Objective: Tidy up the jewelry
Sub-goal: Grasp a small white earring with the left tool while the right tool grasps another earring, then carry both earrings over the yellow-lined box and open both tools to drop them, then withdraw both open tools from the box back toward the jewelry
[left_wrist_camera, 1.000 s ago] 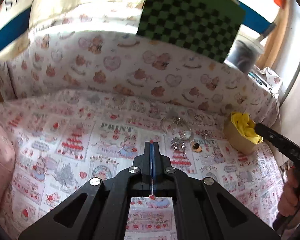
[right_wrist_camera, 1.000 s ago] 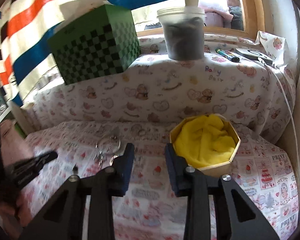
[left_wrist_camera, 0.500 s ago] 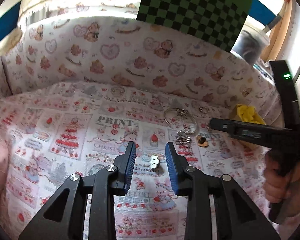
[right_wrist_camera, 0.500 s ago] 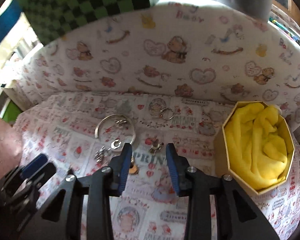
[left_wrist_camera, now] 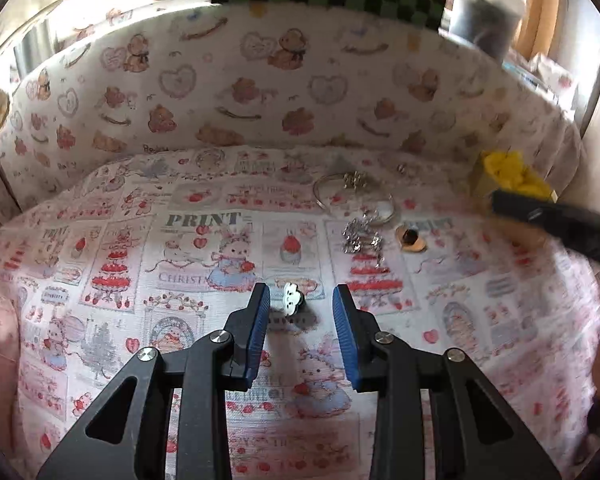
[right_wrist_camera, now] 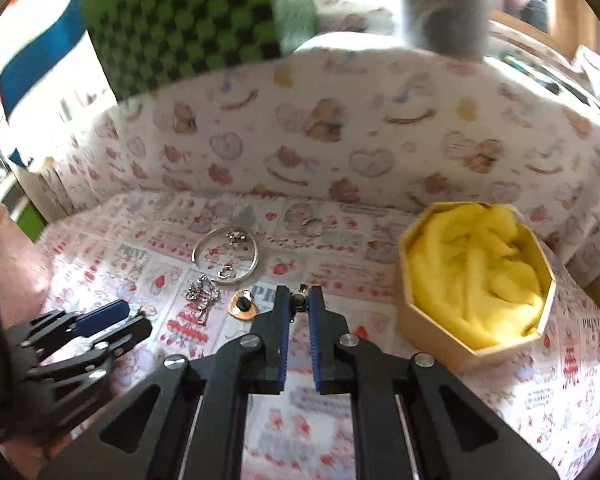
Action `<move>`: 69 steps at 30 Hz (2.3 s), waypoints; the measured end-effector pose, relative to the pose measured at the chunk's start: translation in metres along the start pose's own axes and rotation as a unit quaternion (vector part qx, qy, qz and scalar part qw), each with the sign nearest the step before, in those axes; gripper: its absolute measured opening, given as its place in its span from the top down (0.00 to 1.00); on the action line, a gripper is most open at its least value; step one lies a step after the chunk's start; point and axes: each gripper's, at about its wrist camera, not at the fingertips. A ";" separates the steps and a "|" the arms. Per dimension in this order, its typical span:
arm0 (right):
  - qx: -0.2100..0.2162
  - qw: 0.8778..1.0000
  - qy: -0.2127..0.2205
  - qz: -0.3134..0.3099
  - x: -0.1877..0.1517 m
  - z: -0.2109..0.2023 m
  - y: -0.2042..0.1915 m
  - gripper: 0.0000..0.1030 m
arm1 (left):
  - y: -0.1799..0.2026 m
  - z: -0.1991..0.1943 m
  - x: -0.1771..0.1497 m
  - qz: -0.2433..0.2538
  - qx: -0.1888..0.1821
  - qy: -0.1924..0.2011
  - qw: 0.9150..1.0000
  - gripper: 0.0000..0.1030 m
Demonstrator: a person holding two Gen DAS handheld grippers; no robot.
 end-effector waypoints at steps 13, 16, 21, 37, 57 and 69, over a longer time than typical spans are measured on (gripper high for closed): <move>0.050 0.988 0.095 0.110 0.002 -0.035 0.084 0.92 | -0.006 -0.014 0.007 0.004 -0.024 0.039 0.999 0.90; 0.049 0.987 0.097 0.119 0.003 -0.037 0.100 0.92 | 0.006 -0.031 0.012 0.011 -0.028 0.055 0.998 0.90; 0.085 0.978 0.074 0.178 0.006 -0.028 0.145 0.92 | 0.035 -0.040 0.043 0.009 -0.085 0.044 0.995 0.90; 0.104 0.968 0.043 0.224 0.002 0.001 0.184 0.90 | 0.174 0.067 0.105 0.036 -0.150 -0.042 0.987 0.89; 0.058 0.976 0.094 0.186 0.005 -0.030 0.162 0.76 | 0.123 -0.005 0.094 0.073 -0.051 0.075 0.993 0.61; 0.010 0.984 0.153 0.089 0.002 -0.059 0.108 0.62 | 0.094 -0.082 0.065 0.071 -0.034 0.212 0.974 0.38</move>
Point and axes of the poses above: each gripper's, at about its wrist camera, not at the fingertips, and z roughly the way its jaws point, y to its right, x to its top, and after that the axes turned 10 degrees about -x, right-handed
